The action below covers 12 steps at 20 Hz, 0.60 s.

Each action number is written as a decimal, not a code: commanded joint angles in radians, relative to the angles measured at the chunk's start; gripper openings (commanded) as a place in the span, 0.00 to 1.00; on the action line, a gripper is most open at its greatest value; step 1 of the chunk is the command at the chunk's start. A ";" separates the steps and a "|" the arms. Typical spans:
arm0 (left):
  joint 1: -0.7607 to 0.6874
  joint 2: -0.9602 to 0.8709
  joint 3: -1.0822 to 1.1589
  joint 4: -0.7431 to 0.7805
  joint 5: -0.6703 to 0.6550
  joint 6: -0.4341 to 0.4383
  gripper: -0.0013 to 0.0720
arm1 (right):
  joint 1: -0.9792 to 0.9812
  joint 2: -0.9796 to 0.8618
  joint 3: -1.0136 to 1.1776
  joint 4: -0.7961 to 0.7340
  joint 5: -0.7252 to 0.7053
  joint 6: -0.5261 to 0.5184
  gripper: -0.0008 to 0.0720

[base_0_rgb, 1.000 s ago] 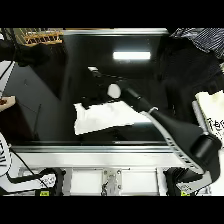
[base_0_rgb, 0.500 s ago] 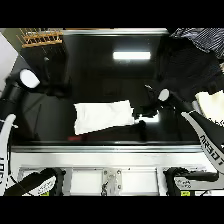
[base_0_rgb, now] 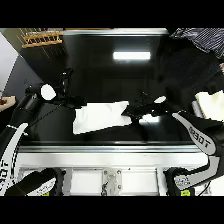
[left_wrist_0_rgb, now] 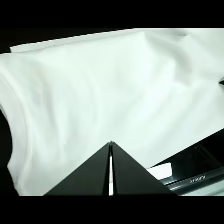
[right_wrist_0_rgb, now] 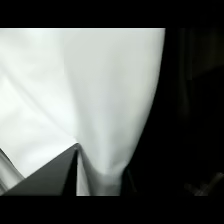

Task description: Fold the clothes and pants, and hang the long-sleeved shirts on hangers.

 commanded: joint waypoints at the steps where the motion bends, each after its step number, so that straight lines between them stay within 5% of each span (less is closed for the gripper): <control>1: -0.008 0.001 -0.006 -0.002 0.012 -0.025 0.02 | 0.058 -0.034 0.033 0.099 -0.011 -0.095 0.14; 2: -0.008 0.001 -0.006 -0.002 0.012 -0.025 0.02 | 0.058 -0.026 0.047 0.090 0.000 -0.129 0.03; 4: -0.008 0.001 -0.006 -0.002 0.012 -0.025 0.02 | 0.027 0.026 0.082 -0.032 0.000 -0.079 0.03; 8: -0.008 0.001 -0.006 -0.002 0.013 -0.025 0.02 | -0.194 0.215 0.192 -0.579 0.091 0.262 0.03; 12: -0.008 0.001 -0.006 -0.002 0.017 -0.025 0.02 | -0.510 0.381 0.271 -0.853 0.160 0.315 0.03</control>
